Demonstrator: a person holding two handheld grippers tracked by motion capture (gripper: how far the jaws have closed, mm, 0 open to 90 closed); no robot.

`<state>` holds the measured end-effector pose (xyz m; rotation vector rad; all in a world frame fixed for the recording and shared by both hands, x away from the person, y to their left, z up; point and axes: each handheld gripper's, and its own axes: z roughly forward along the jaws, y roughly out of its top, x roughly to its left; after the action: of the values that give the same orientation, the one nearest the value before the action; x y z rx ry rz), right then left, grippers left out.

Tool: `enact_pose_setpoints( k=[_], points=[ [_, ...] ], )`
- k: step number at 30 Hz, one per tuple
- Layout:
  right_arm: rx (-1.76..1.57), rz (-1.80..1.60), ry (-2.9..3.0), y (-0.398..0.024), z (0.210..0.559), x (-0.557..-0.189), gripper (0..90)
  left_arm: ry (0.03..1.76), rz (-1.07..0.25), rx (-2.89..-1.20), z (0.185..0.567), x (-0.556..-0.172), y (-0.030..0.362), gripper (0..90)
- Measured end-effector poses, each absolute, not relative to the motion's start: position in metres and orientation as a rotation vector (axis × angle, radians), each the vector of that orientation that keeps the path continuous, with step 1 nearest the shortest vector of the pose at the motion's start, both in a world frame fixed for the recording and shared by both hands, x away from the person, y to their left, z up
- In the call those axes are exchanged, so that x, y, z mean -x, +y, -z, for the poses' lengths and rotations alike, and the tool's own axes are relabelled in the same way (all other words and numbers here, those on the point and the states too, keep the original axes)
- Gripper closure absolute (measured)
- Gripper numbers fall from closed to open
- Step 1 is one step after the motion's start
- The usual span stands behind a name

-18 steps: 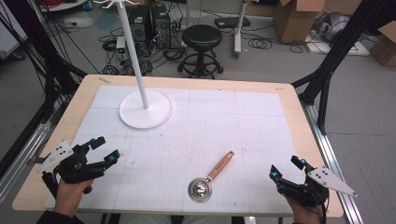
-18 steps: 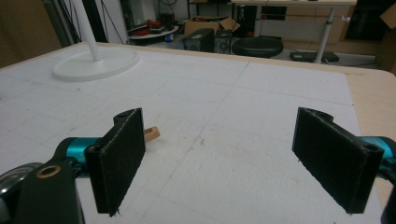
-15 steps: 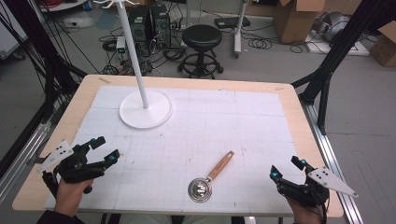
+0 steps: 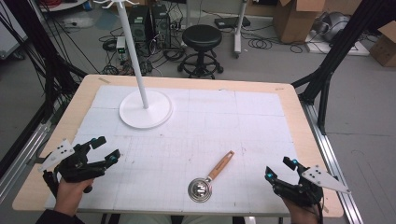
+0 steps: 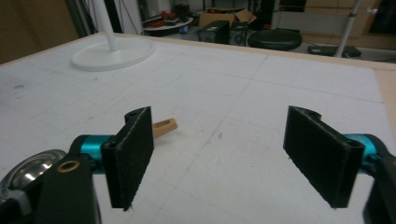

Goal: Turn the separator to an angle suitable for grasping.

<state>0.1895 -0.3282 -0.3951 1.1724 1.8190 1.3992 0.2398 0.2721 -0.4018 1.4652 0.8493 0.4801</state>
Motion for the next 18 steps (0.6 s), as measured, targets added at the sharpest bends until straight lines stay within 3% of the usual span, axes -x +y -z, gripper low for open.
enact_pose_setpoints(
  k=[11,15,18],
  points=[
    [-1.069,-1.47,2.09,-0.282,0.407,-0.205,52.4,0.869,-0.481,-1.45,0.402,-0.24,0.274,18.5],
    [-1.034,-1.479,2.176,-0.269,0.41,-0.208,75.3,0.873,-0.48,-1.451,0.403,-0.24,0.274,18.6],
    [-1.0,-1.403,2.278,-0.256,0.415,-0.21,83.9,0.874,-0.479,-1.454,0.403,-0.241,0.274,18.6]
  ],
)
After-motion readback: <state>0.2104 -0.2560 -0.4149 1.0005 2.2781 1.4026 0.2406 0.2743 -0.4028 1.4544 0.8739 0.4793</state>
